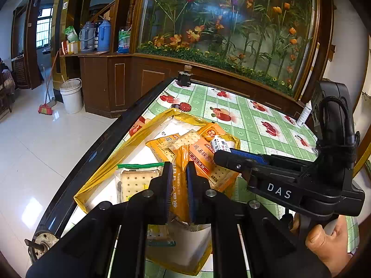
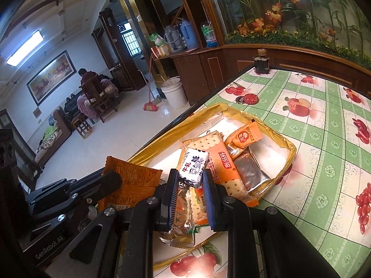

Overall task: Organize snacks
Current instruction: 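Open both tools above the yellow tray to drop the sachet and box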

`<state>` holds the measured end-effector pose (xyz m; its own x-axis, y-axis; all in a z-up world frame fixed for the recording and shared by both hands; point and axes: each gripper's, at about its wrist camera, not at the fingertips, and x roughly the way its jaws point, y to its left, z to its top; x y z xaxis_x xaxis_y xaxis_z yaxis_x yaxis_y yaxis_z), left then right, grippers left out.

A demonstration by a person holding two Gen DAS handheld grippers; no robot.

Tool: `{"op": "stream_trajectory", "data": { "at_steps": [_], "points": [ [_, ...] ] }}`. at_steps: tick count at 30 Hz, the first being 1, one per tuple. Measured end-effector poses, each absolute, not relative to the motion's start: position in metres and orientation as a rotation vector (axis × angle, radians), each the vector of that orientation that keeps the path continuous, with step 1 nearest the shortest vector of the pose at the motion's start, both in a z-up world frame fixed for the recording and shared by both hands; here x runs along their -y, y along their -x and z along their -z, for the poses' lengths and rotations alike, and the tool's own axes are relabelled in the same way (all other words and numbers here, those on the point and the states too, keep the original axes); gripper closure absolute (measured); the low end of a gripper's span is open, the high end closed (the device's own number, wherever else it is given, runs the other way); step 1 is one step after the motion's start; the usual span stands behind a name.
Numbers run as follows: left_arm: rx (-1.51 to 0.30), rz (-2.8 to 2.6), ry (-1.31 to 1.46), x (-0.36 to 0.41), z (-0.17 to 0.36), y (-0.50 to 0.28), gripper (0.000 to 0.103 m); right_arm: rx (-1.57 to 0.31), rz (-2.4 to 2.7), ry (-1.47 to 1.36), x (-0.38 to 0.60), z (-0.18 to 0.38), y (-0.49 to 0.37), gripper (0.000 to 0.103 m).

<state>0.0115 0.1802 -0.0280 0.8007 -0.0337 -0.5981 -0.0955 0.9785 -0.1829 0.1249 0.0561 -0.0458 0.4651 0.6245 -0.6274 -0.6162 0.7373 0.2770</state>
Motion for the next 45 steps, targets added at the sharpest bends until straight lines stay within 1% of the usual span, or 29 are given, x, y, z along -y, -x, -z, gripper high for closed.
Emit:
{"op": "stream_trajectory", "data": {
  "at_steps": [16,19,22,23,24,26,27,28,29,30,34,36,45],
  "points": [
    [-0.664,-0.029,0.211,-0.181,0.034,-0.022,0.093,-0.782,-0.726,-0.008,-0.072,0.051,-0.158,0.082],
    [-0.668,-0.028,0.219,-0.182,0.034,-0.023,0.093,-0.787,-0.724,-0.012,-0.072,0.055,-0.162,0.078],
    [-0.671,-0.026,0.236,-0.183,0.034,-0.023,0.092,-0.802,-0.724,-0.016,-0.072,0.059,-0.165,0.078],
    [-0.673,-0.03,0.236,-0.184,0.034,-0.023,0.091,-0.806,-0.721,-0.019,-0.071,0.06,-0.166,0.076],
    [-0.675,-0.034,0.234,-0.184,0.034,-0.024,0.087,-0.807,-0.717,-0.024,-0.071,0.061,-0.167,0.073],
    [-0.681,-0.049,0.235,-0.185,0.036,-0.024,0.071,-0.804,-0.715,-0.032,-0.068,0.06,-0.167,0.052],
    [-0.684,-0.057,0.235,-0.185,0.036,-0.024,0.055,-0.8,-0.711,-0.033,-0.067,0.059,-0.166,0.047],
    [-0.682,-0.064,0.238,-0.186,0.037,-0.024,0.044,-0.792,-0.709,-0.035,-0.066,0.057,-0.165,0.037],
    [-0.68,-0.069,0.24,-0.186,0.037,-0.023,0.04,-0.785,-0.709,-0.036,-0.065,0.056,-0.163,0.031],
    [-0.68,-0.073,0.24,-0.186,0.036,-0.023,0.036,-0.778,-0.71,-0.034,-0.064,0.053,-0.162,0.03],
    [-0.68,-0.096,0.216,-0.182,0.033,-0.021,0.024,-0.768,-0.709,-0.036,-0.06,0.049,-0.159,0.027],
    [-0.685,-0.115,0.203,-0.18,0.031,-0.021,0.02,-0.765,-0.705,-0.044,-0.056,0.047,-0.157,0.025],
    [-0.642,-0.171,0.166,-0.174,0.017,-0.007,0.018,-0.738,-0.696,-0.097,-0.028,0.032,-0.146,0.021]
  ]
}}
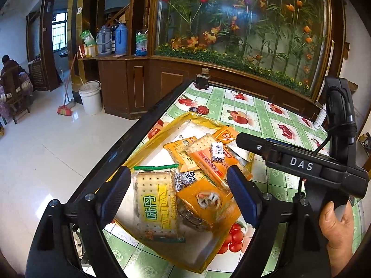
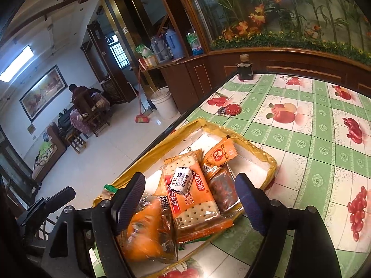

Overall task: Organize snacks
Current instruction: 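Open both tools above the yellow tray to drop the sachet and box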

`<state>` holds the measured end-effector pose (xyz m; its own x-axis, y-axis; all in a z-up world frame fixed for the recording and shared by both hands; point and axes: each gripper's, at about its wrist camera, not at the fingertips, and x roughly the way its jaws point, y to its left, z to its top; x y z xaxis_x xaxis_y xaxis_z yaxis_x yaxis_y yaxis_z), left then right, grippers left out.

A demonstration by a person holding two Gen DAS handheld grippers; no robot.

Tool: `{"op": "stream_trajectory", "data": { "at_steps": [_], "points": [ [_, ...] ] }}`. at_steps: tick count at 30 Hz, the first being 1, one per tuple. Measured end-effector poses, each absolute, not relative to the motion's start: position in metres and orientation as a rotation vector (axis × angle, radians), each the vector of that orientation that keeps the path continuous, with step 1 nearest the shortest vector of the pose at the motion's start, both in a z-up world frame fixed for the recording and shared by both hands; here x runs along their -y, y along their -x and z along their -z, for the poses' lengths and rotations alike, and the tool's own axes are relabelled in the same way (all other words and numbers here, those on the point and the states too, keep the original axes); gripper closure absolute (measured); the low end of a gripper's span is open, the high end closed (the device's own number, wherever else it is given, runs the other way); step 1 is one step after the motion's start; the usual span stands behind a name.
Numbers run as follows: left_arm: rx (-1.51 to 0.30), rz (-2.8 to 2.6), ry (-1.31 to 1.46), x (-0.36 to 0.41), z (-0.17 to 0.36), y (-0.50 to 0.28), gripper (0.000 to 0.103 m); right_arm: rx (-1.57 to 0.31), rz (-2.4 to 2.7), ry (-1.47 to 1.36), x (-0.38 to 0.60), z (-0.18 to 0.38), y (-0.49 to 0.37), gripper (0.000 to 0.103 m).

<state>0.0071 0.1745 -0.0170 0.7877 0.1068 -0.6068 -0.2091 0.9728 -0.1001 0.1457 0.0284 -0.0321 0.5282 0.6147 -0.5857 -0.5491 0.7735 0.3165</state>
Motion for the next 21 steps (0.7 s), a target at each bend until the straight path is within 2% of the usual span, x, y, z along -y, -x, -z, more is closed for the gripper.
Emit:
{"op": "stream_trajectory", "data": {
  "at_steps": [21],
  "points": [
    [-0.609,-0.194,0.148,-0.157,-0.001,0.016,0.018,-0.645,-0.668,-0.068,0.026,0.006,-0.089,0.016]
  ]
}}
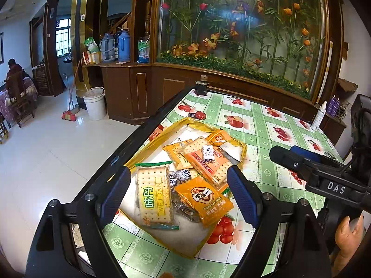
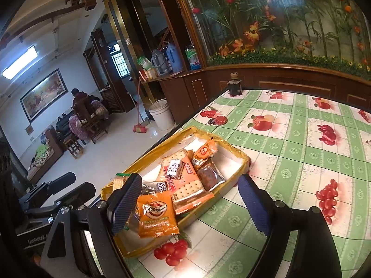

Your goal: Organize snacks

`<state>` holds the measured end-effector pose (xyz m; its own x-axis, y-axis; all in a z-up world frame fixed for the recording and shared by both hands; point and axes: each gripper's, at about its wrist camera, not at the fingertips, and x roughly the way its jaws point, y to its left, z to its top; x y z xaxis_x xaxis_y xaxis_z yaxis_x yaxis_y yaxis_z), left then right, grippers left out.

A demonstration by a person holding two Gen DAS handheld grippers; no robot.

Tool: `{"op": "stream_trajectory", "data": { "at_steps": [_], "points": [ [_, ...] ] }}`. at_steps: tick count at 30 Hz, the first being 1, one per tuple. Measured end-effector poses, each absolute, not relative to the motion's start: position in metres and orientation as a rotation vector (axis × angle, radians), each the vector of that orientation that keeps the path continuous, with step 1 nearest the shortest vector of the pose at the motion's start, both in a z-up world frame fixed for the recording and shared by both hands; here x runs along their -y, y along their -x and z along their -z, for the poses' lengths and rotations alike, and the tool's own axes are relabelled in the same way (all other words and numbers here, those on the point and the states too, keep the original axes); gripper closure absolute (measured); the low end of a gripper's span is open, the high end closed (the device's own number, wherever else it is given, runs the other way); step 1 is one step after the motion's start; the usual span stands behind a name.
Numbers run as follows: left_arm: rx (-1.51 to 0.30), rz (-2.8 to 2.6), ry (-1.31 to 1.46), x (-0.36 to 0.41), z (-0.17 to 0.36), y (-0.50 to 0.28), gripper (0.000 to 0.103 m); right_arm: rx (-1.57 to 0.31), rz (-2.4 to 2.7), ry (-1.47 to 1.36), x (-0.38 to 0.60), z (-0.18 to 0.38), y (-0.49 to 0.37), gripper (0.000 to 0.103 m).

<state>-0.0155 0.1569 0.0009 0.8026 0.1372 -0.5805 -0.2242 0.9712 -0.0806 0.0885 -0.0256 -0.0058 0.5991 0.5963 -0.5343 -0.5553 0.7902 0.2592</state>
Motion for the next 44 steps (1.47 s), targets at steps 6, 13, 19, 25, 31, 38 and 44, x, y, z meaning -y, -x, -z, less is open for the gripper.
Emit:
{"op": "stream_trajectory", "data": {
  "at_steps": [6,13,19,25,31,38,44],
  "points": [
    [-0.598,-0.196,0.091,-0.14,-0.005,0.022,0.018,-0.625,-0.655,-0.043,0.04,0.005,-0.072,0.015],
    [-0.609,-0.215,0.042,-0.125,-0.002,0.028,0.018,-0.618,-0.651,-0.004,0.053,0.011,-0.06,0.013],
    [-0.562,-0.27,0.038,-0.125,-0.005,0.042,0.018,-0.653,-0.683,0.007,0.053,0.016,-0.058,0.01],
    [-0.504,-0.254,0.065,-0.131,-0.014,0.056,0.018,-0.717,-0.632,0.006,0.053,0.031,-0.068,0.004],
    [-0.468,-0.261,0.076,-0.132,-0.021,0.063,0.018,-0.687,-0.664,0.015,0.049,0.027,-0.058,0.004],
    [-0.428,-0.27,0.07,-0.131,-0.022,0.069,0.018,-0.657,-0.692,0.046,0.041,0.019,-0.049,0.004],
    [-0.421,-0.283,0.068,-0.134,-0.023,0.074,0.018,-0.641,-0.721,0.081,0.029,0.015,-0.043,0.004]
  ]
}}
